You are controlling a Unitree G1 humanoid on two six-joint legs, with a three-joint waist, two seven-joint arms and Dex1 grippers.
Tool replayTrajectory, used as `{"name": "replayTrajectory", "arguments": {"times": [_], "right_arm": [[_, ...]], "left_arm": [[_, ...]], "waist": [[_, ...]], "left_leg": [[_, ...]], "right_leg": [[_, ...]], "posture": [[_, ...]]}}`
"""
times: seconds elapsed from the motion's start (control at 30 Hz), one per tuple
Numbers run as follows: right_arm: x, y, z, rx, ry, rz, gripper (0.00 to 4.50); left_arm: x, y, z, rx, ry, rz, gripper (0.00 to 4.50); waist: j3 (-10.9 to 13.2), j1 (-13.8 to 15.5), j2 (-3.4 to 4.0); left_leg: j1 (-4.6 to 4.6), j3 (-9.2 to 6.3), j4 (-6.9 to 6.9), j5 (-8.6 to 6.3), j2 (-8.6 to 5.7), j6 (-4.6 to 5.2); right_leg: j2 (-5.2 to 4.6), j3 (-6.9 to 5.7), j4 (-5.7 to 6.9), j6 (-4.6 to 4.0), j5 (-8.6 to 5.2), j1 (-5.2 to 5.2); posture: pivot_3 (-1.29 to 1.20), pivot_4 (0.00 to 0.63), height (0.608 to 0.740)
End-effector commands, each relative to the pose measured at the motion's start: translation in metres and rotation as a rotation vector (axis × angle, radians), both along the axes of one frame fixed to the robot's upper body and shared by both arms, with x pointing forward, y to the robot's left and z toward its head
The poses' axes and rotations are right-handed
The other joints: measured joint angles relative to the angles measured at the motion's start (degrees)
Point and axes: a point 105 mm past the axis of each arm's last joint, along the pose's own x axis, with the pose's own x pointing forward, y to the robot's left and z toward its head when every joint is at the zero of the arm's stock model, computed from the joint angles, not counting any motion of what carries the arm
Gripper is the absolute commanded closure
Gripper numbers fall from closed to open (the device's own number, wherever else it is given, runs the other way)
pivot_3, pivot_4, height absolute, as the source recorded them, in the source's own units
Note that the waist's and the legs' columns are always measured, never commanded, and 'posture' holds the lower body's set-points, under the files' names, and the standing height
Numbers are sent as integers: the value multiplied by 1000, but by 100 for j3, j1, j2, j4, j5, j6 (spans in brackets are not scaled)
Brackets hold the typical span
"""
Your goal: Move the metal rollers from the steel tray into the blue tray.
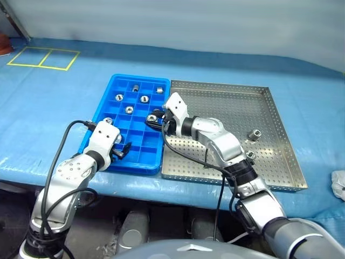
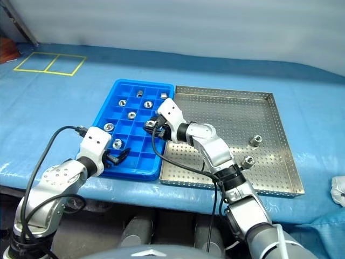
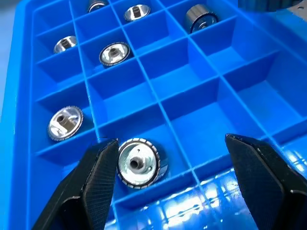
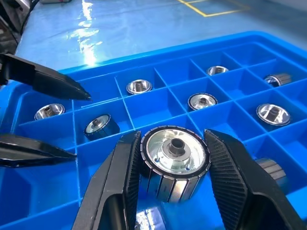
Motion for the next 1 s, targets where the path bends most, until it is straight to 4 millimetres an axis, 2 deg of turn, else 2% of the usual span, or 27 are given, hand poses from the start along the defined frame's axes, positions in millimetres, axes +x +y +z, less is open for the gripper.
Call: {"name": "replayTrajectory", "arguments": {"times": [0.03, 0.17, 0.33, 0.4, 0.43, 0.53, 0.6, 0.67, 0.77, 0.87, 1.0], "right_arm": [[11, 10, 15, 44, -49, 8, 2766], [24, 14, 8, 31, -25, -22, 2766], [26, 18, 6, 27, -19, -9, 2766], [28, 17, 4, 8, -29, -22, 2045], [29, 16, 4, 14, -37, -34, 1851], [31, 12, 12, 57, -58, -66, 858], [33, 5, 16, 74, -75, -91, 858], [34, -6, 20, 82, -103, -136, 858], [33, -33, 23, 32, -174, -224, 858], [25, -68, 14, -62, -197, -331, 858], [10, -118, 2, -157, -157, -509, 858]], "left_arm": [[-3, -2, 13, -7, -52, -4, 605], [-5, -7, 14, -21, -56, -19, 605], [-5, -8, 12, -24, -50, -22, 605], [-5, -9, 12, -26, -49, -26, 605], [-4, -11, 12, -30, -49, -34, 605], [-2, -17, 11, -40, -47, -63, 605], [-1, -23, 11, -54, -45, -86, 605], [1, -30, 10, -69, -44, -113, 605], [4, -50, 16, -126, -71, -197, 605], [4, -76, 26, -196, -107, -331, 605], [8, -100, 28, -174, -112, -467, 605]], "waist": [[0, 48, 0], [0, 119, 0], [0, 188, -1], [0, 193, 0], [0, 190, 0], [0, 190, 0], [0, 189, 0], [0, 190, 0], [0, 237, -1], [-1, 294, -2], [-1, 304, -2]], "left_leg": [[0, 0, -4, 1, 0, -1], [-4, 1, -20, 6, 0, -10], [-6, 1, -33, 8, 0, -14], [-5, 0, -34, 8, 0, -14], [-5, 1, -35, 9, 0, -15], [-5, 0, -35, 13, 0, -22], [-5, 0, -36, 15, 0, -25], [-6, 1, -36, 17, 0, -28], [-9, -1, -36, 17, 0, -29], [-15, -1, -33, 17, -4, -30], [-17, 1, -32, 18, -4, -30]], "right_leg": [[0, 0, 0, -1, -1, -3], [0, 0, 2, -8, -4, -17], [0, -1, 2, -14, -8, -24], [1, -1, 2, -15, -8, -25], [1, -1, 2, -15, -8, -25], [2, -1, 7, -15, -8, -28], [2, -1, 8, -15, -8, -28], [1, 0, 9, -15, -8, -28], [0, -1, 7, -15, -9, -27], [-4, -1, 2, -15, -8, -27], [-3, 1, 3, -15, -8, -31]], "posture": [[385, 150, 740], [403, 150, 740], [404, 150, 740], [404, 150, 740], [404, 150, 740], [395, 150, 740], [374, 150, 740], [367, 150, 740], [366, 150, 740], [357, 150, 740], [318, 150, 740]]}}
